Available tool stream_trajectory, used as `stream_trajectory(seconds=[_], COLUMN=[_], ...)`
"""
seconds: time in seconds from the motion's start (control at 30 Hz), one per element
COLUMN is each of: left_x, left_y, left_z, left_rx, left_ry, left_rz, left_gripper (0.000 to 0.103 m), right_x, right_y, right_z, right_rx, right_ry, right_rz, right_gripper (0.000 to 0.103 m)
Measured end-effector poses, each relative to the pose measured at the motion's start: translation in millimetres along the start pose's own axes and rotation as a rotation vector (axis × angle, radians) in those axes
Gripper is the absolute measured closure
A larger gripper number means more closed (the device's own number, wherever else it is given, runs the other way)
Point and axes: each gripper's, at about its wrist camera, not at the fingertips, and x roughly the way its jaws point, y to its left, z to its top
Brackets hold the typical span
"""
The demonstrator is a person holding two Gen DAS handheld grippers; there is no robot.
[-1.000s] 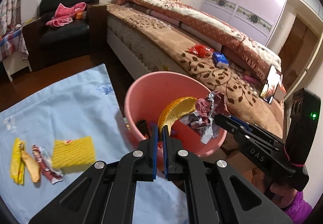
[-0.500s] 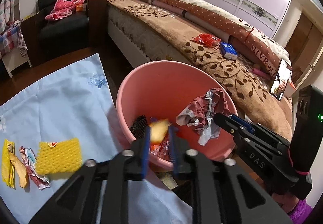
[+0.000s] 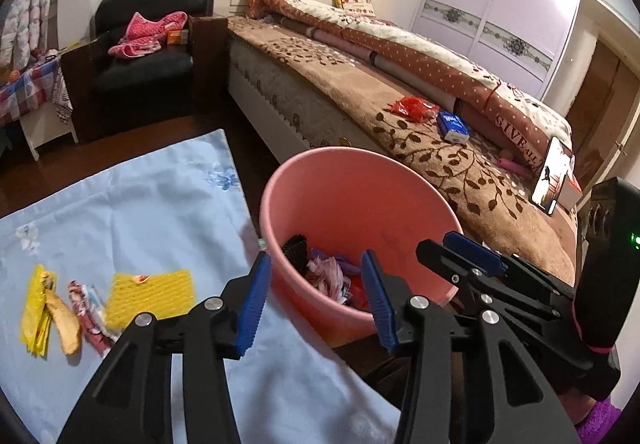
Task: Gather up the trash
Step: 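Move both tools back over the yellow items on the cloth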
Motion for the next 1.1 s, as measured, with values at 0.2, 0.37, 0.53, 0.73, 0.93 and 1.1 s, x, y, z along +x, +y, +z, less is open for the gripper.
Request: stream_trajectory(seconds=[0.2, 0.37, 0.53, 0.73, 0.93, 1.1], left_x=[-26.8, -52.7, -75.0, -96.6, -116.7, -113.0], left_y=[16.2, 34.8, 64.3, 102.4, 151.5, 195.8], left_z=[-13.1, -27.2, -42.0, -58.6, -74.4, -81.3], left_rx=[-0.023, -0.029, -0.079, -0.129, -0.171, -0.247], left_ry=[-0.038, -0.078, -0.096, -0.115, -0.135, -0.096], left_rz=[0.047, 0.099, 0.12, 0.17, 0.262, 0.317], left_gripper=[0.057, 0.057, 0.057, 0.057, 0.057, 0.061], right_x=[-10.4, -16.9, -13.9, -9.3, 6.4, 22.5], right_y=[30.7, 60.4, 85.2, 117.7, 145.1, 163.3], right_z=[-6.4, -12.8, -17.7, -21.5, -23.5, -24.4], right_rx=[-0.055, -0.091, -0.106, -0.171, -0.211, -0.262], right_ry=[-0.011, -0.013, 0.016, 0.04, 0.094, 0.131], right_rz=[0.048, 0.095, 0.141, 0.17, 0.213, 0.252], right_gripper=[0.064, 0.064, 0.064, 0.064, 0.064, 0.064])
